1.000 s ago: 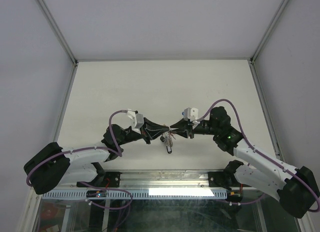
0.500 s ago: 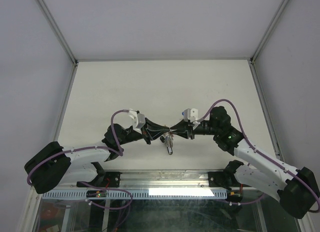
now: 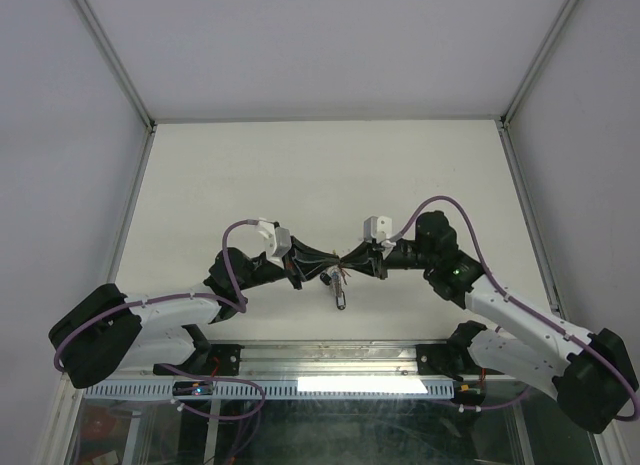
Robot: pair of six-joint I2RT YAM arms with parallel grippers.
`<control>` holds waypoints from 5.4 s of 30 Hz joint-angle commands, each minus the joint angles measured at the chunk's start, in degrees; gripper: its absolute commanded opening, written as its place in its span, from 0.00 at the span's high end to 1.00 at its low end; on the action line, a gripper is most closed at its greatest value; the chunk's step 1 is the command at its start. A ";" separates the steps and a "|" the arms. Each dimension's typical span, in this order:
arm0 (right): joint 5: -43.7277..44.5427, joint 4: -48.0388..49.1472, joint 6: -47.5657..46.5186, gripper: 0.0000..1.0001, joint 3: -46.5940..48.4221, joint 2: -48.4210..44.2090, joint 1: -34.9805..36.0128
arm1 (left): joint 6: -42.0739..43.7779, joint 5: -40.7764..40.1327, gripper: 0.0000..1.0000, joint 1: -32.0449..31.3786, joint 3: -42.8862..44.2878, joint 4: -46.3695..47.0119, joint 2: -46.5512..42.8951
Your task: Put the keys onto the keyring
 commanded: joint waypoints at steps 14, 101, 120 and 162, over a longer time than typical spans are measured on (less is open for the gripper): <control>9.81 -20.03 -0.95 1.00 13.34 -1.30 0.42 | 2.39 -7.78 0.56 -0.45 3.02 -3.23 -5.69; 30.94 -83.17 20.25 1.00 68.12 40.05 1.09 | 28.59 -33.78 0.89 -11.53 9.79 -5.06 15.87; 30.22 -81.09 20.37 1.00 61.51 38.98 1.04 | 32.25 -45.02 0.92 -12.09 8.45 -0.60 14.59; 27.30 -79.21 19.30 1.00 58.33 38.35 0.43 | 36.54 -30.83 0.55 -12.88 8.20 5.75 20.86</control>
